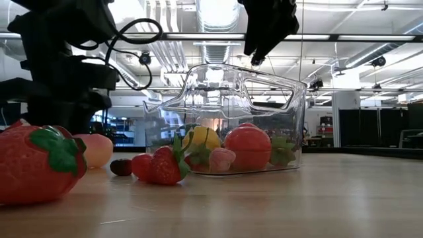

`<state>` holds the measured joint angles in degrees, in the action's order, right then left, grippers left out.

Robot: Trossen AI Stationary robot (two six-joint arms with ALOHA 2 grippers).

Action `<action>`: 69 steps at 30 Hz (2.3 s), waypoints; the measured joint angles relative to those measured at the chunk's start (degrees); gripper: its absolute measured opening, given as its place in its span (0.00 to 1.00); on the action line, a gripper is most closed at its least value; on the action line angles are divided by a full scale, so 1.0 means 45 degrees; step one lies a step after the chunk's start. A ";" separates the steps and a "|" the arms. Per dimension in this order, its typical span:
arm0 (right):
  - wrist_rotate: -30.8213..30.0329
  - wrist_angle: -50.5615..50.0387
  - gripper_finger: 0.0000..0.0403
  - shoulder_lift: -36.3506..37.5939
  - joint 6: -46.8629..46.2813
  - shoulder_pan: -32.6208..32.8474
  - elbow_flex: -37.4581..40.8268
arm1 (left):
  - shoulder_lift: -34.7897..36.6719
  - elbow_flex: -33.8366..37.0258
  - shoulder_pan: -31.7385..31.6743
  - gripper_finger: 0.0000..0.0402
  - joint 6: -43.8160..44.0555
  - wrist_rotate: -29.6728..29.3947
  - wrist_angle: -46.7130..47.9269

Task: Pick and placing Produce into tupperware
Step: Put the red strawberry into the transparent bin, then put the yellow corn into the transparent bin

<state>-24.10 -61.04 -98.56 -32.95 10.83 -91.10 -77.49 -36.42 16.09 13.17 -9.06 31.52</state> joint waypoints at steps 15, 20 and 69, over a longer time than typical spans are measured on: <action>0.0005 -0.0006 0.59 -0.0010 -0.0092 0.0000 0.0085 | 0.0364 -0.0193 -0.0256 0.25 0.0012 -0.0425 0.0572; 0.0003 -0.0007 0.59 -0.0010 -0.0092 0.0000 0.0116 | 0.1610 -0.0896 -0.0251 0.25 -0.0057 -0.1560 0.1638; -0.3888 -0.3335 0.63 0.1870 -0.4841 0.0005 0.1059 | 0.3727 -0.1590 0.0151 0.69 0.5008 0.1610 0.4155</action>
<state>-41.59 -76.04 -90.15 -54.73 10.85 -86.34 -60.72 -43.58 16.77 35.70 -1.81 50.22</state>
